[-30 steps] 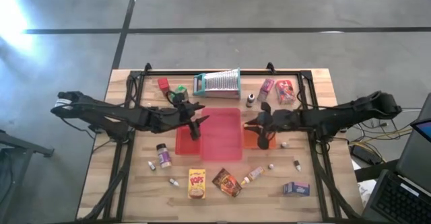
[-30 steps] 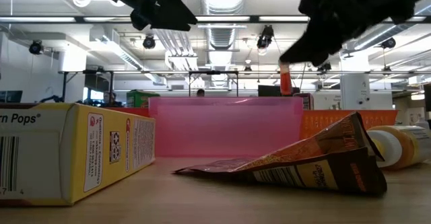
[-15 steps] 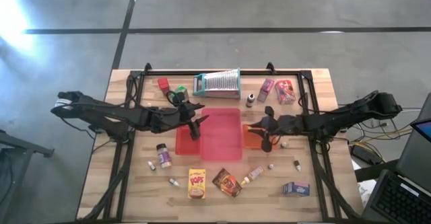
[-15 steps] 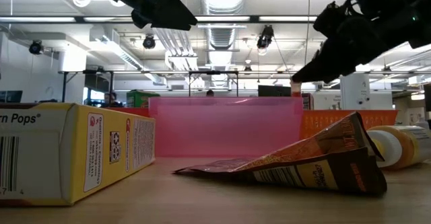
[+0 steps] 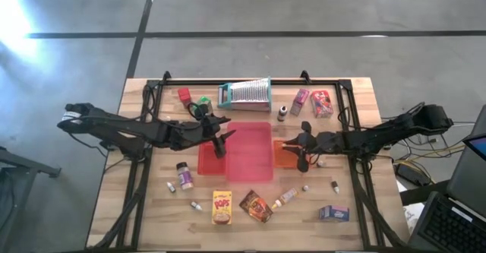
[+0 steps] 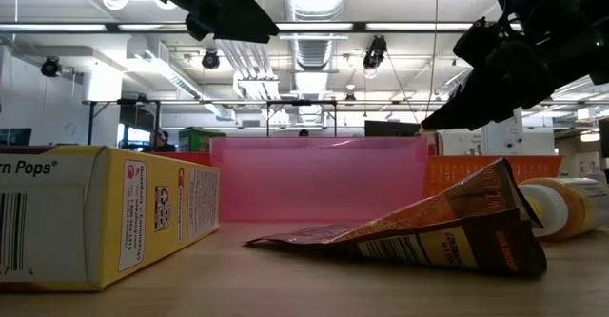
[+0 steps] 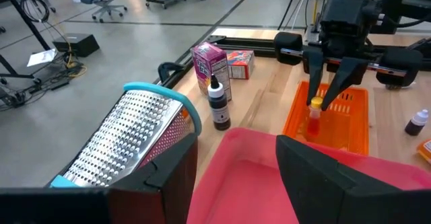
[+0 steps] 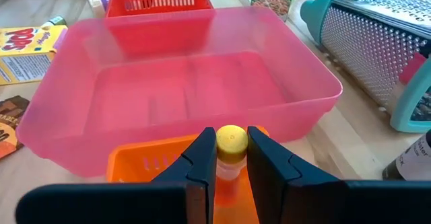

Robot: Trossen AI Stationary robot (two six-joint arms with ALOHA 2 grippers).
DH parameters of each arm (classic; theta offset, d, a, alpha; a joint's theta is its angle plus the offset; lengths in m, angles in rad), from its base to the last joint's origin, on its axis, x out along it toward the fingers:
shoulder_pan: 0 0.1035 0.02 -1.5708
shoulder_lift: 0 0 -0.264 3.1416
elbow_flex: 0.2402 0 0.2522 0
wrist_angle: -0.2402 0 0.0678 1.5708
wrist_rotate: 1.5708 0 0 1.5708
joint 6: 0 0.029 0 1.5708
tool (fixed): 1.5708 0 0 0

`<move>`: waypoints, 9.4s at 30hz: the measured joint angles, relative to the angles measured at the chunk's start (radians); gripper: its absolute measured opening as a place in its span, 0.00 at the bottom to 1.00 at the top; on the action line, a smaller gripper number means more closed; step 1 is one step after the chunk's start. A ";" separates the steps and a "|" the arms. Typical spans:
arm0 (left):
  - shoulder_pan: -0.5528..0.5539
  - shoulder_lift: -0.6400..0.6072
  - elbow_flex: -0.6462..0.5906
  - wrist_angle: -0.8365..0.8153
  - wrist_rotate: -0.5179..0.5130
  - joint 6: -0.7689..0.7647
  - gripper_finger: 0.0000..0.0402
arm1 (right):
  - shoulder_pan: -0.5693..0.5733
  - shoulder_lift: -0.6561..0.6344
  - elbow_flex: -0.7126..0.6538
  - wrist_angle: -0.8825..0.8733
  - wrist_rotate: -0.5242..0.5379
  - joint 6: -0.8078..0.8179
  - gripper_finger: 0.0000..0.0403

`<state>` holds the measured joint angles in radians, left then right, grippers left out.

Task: Pick & Place Kitchen Items
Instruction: Put the small orange food coloring bottle into the orange bin, then put the green cereal box into the pink bin

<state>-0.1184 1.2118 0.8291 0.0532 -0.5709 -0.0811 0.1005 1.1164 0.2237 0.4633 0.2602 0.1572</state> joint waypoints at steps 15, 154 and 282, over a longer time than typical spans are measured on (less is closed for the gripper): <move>0.000 0.001 0.000 0.016 0.000 0.001 0.51 | 0.046 0.216 0.045 0.118 0.042 0.011 0.13; 0.007 -0.007 0.118 -0.417 -0.168 -0.091 0.51 | -0.286 -0.015 0.629 -1.137 0.027 -0.056 0.29; 0.213 0.254 0.593 -0.682 0.624 0.053 0.40 | -0.290 -0.231 0.318 -0.539 0.073 0.003 0.25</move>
<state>0.0950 1.4653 1.4220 -0.6284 0.0528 -0.0277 -0.1890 0.8856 0.5419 -0.0761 0.3328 0.1602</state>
